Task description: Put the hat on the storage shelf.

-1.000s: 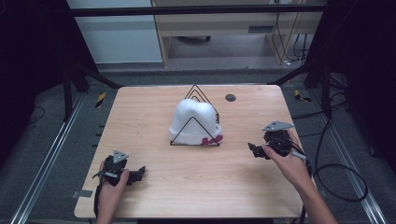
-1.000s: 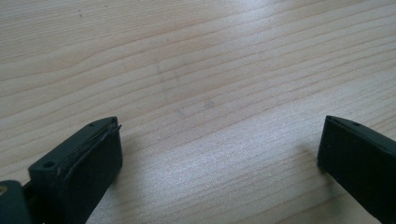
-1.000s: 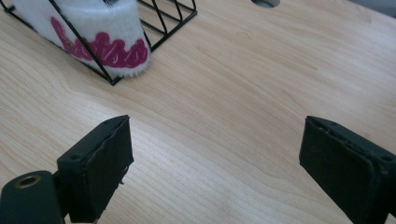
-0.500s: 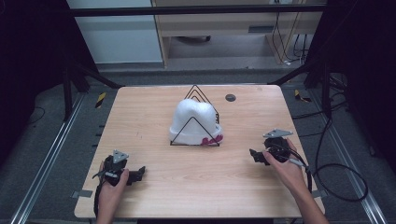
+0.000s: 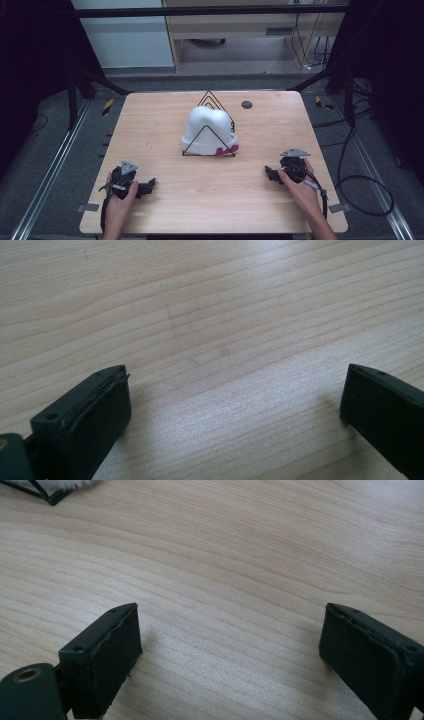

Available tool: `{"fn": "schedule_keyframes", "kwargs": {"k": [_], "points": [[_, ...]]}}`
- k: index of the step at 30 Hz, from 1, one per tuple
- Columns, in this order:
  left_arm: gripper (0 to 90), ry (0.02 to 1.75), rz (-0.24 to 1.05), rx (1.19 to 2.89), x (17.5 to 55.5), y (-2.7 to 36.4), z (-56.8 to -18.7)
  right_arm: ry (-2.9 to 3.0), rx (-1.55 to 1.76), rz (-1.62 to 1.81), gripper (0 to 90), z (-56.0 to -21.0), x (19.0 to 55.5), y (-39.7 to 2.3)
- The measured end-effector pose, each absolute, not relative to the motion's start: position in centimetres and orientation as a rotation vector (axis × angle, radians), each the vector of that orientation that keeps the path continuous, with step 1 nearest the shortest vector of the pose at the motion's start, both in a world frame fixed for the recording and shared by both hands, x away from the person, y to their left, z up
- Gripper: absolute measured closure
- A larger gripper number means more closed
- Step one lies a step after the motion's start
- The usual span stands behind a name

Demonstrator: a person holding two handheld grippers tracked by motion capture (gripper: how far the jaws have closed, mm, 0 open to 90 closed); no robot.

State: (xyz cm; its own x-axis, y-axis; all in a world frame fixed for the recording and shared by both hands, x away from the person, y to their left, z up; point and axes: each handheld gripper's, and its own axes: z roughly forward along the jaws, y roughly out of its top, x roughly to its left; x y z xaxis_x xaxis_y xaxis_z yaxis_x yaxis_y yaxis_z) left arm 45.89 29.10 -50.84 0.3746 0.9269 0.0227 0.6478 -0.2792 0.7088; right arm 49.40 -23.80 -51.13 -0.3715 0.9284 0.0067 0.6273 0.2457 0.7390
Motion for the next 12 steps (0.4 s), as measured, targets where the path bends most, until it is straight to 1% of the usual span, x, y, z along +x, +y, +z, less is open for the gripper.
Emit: {"fn": "schedule_keyframes", "kwargs": {"k": [12], "points": [[0.0,1.352,0.589,2.027,45.89,29.11,-50.84,2.066,1.452,0.898,4.1,-51.22,49.50,-23.63]]}}
